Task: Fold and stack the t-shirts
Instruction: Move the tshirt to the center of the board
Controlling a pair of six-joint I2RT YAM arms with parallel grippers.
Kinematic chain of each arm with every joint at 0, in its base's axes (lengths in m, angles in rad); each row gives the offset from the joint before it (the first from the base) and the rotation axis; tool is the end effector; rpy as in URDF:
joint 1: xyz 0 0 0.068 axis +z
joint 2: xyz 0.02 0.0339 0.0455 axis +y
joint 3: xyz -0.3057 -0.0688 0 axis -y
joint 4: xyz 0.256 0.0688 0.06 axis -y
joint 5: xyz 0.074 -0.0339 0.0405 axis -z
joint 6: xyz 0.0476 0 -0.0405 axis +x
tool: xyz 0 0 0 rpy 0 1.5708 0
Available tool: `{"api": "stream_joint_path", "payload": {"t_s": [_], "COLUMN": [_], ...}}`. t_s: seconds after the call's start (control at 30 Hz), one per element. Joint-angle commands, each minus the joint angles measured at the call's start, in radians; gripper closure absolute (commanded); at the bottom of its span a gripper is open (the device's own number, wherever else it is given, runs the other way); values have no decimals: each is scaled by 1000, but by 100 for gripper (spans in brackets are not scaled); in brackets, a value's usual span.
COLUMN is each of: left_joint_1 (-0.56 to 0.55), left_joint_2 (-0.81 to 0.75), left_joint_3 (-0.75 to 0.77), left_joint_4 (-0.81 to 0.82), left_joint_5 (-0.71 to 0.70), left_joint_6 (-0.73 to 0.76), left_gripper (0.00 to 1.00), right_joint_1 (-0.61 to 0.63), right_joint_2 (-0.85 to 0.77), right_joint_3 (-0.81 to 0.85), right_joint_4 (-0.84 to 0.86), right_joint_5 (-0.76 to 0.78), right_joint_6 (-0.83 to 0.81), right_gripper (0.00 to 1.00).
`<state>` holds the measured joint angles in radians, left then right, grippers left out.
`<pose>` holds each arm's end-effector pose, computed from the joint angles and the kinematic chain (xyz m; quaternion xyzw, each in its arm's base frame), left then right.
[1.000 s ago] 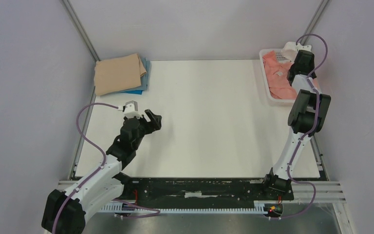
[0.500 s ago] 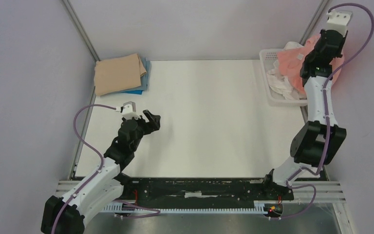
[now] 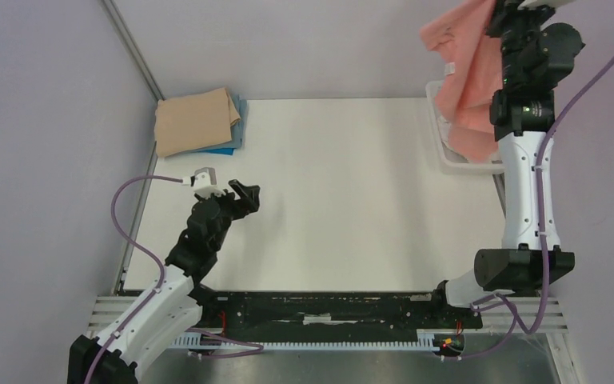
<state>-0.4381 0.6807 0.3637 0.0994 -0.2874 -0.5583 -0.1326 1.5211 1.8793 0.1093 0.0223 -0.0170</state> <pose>0.1517 -0.0562 0.2573 -0.1359 0.7649 -0.1980 0.5977 0.3290 -0.0450 0.6196 0.0398 0.5226 -0.0695 0.8488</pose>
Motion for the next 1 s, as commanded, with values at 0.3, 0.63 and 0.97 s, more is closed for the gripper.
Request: {"api": "stream_joint_path", "payload": {"t_s": [0.3, 0.63, 0.97], "left_joint_1": [2, 2, 2], "left_joint_2": [-117, -236, -146], "left_joint_3": [29, 129, 77], "left_joint_4": [-125, -499, -507], "left_joint_5": [-39, -197, -105], "left_joint_6": [-64, -230, -294], "left_gripper": [14, 14, 14], "right_joint_1": [375, 399, 373], "right_joint_2": [-130, -397, -324], "right_joint_3": [-65, -840, -1227], "right_joint_4": [58, 141, 25], "right_joint_5": [-518, -174, 85], "right_joint_6": [295, 255, 205], "right_gripper": [100, 86, 2]}}
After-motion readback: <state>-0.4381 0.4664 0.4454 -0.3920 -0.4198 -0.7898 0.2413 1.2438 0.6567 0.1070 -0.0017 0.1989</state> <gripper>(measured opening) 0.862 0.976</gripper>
